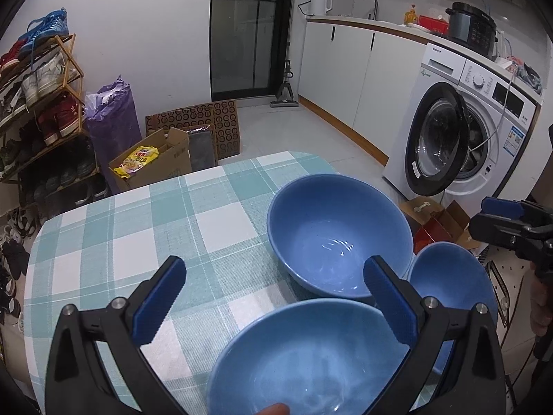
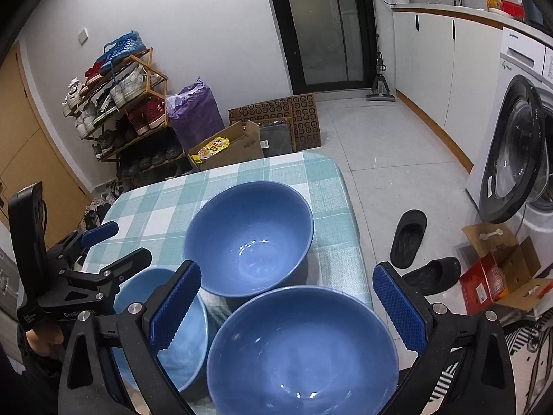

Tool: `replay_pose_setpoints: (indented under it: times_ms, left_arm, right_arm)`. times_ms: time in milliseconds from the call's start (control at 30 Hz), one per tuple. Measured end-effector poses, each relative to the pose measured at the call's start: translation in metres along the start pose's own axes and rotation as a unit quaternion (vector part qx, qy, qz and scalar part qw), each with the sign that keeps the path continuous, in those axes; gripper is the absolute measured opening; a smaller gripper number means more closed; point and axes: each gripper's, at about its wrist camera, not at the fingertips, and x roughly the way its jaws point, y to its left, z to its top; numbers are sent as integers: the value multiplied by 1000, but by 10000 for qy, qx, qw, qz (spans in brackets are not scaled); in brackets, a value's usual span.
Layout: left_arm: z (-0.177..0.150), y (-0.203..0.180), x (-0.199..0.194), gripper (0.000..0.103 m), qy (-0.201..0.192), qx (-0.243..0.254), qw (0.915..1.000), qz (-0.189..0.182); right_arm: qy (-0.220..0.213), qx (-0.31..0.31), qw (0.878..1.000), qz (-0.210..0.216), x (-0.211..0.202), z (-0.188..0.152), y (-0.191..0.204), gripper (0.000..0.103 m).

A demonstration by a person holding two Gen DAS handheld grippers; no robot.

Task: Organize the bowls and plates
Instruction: 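Move both grippers toward the blue bowls beside the plates, then close both grippers on the rim of a blue bowl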

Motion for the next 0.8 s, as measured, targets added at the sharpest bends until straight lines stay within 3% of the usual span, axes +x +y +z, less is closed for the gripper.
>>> replay_pose_setpoints:
  times_ms: [200,500,600,667,800]
  left_arm:
    - [4,1,21,103,126,43,9999,-1]
    - [5,0,46,100,386,42,9992,-1]
    - [5,-2,55,88,606,82,9980,-132]
    - [5,-4,57,86,676,99,9975,-161]
    - [5,-7,59,79,739,108,9968,-293]
  right_arm:
    - [112,55,9999,-40,21,5,-4,100]
    - [276,140,9995,-37,46,10,-12,89]
    - [395,177,9991,-15,57,10,-16,84]
    - [456,190,9988,-25,63,10,-17,78]
    - [544,214,9983,33,73,8,-19,76]
